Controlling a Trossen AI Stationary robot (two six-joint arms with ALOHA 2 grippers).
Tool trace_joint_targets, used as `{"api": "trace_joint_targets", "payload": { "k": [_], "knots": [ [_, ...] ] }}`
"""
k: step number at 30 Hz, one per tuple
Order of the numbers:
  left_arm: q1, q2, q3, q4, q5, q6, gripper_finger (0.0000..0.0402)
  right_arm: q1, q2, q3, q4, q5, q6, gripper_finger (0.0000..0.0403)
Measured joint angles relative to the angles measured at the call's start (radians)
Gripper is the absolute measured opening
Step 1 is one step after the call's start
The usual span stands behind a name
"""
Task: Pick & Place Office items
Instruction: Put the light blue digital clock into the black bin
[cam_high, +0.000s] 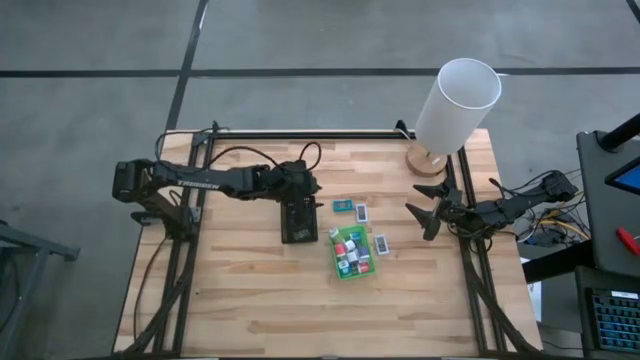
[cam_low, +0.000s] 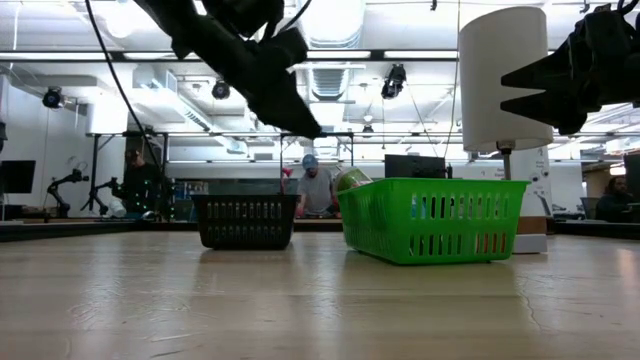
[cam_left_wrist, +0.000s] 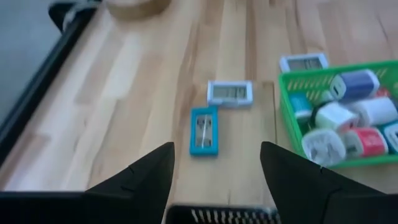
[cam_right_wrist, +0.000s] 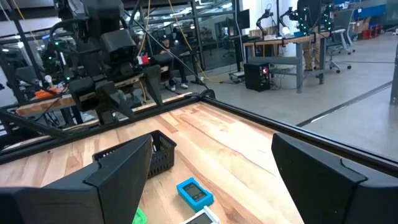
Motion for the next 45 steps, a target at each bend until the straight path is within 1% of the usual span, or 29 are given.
{"api": "trace_joint_targets", "payload": {
  "k": [6,13,16,19,21,25,27,29,31,37,40,45],
  "knots": [
    [0.007,0.016,0.0,0.078,0.001,0.065,0.0243,0.0,0.0,0.0,0.0,0.0,0.0,0.0327],
    [0.046,0.037,0.0,0.097,0.003,0.037,0.0243,0.0,0.0,0.0,0.0,0.0,0.0,0.0327],
    [0.057,0.084,0.001,0.151,0.015,0.036,0.0243,0.0,0.0,0.0,0.0,0.0,0.0,0.0327],
    [0.067,0.141,0.002,0.2,0.06,0.034,0.0243,0.0,0.0,0.0,0.0,0.0,0.0,0.0327],
    [0.073,0.174,0.002,0.197,0.082,0.019,0.0243,0.0,0.0,0.0,0.0,0.0,0.0,0.0327],
    [0.082,0.223,0.013,0.2,0.086,-0.027,0.0243,0.0,0.0,0.0,0.0,0.0,0.0,0.0327],
    [0.087,0.241,0.033,0.198,0.086,-0.027,0.0243,0.0,-0.001,0.0,0.0,0.0,0.0,0.0327],
    [0.089,0.257,0.064,0.156,0.086,-0.001,0.0243,0.0,0.0,0.0,0.0,0.0,0.0,0.0327],
    [0.089,0.27,0.108,0.08,0.086,0.043,0.0243,0.0,0.0,0.0,0.0,0.0,0.0,0.0327],
    [0.091,0.345,0.28,-0.143,0.088,0.113,0.0243,0.0,-0.001,0.0,0.0,0.0,0.0,0.0327],
    [0.094,0.408,0.353,-0.196,0.099,0.126,0.0243,0.0,-0.001,0.0,0.0,0.0,0.0,0.0327],
    [0.095,0.503,0.437,-0.207,0.15,0.136,0.0243,0.0,0.0,0.0,0.0,0.0,0.0,0.0327]
  ]
}}
